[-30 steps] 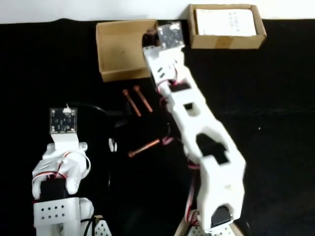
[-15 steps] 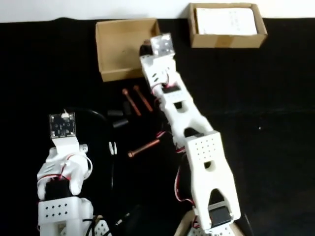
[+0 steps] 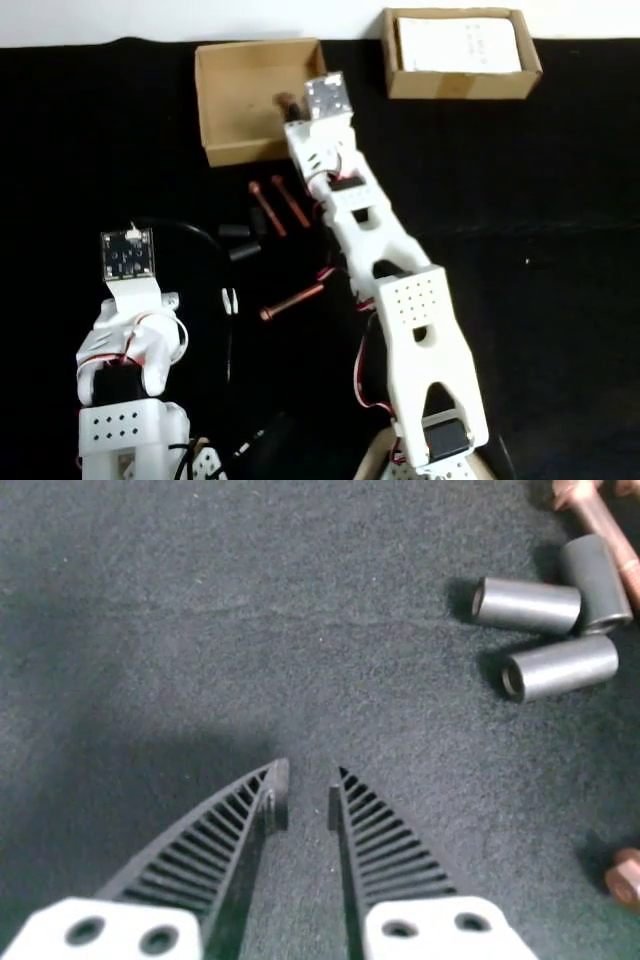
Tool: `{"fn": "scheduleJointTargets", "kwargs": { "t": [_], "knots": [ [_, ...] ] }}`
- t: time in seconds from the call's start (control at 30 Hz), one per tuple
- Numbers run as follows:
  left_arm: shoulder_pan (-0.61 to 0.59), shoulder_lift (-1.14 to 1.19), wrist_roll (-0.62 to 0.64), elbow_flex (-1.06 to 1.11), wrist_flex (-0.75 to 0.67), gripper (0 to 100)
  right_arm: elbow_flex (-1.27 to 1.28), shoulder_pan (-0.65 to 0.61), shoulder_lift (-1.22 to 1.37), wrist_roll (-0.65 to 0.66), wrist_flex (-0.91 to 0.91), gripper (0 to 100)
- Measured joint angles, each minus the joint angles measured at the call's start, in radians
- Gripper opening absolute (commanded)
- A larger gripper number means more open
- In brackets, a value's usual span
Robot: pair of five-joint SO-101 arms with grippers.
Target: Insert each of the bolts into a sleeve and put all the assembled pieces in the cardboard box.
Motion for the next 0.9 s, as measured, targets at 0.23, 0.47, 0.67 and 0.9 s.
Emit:
{"fn": "scheduleJointTargets", "kwargs": {
  "t": [0.23, 0.47, 0.67, 0.9],
  "knots": [
    [-0.02, 0.0, 0.003, 0.0, 0.0, 10, 0.0, 0.0, -0.204, 0.0, 0.287, 18.0],
    [-0.046, 0.055, 0.009, -0.011, 0.0, 11, -0.002, -0.083, -0.494, 0.0, 0.875, 12.7],
    [-0.046, 0.367, 0.009, -0.153, -0.04, 11, -0.002, -0.173, -0.546, -0.081, 1.28, 12.8],
    [-0.049, 0.87, 0.074, -0.436, -0.043, 10, -0.006, -0.282, -0.514, -0.269, 1.436, 12.9]
  ]
}}
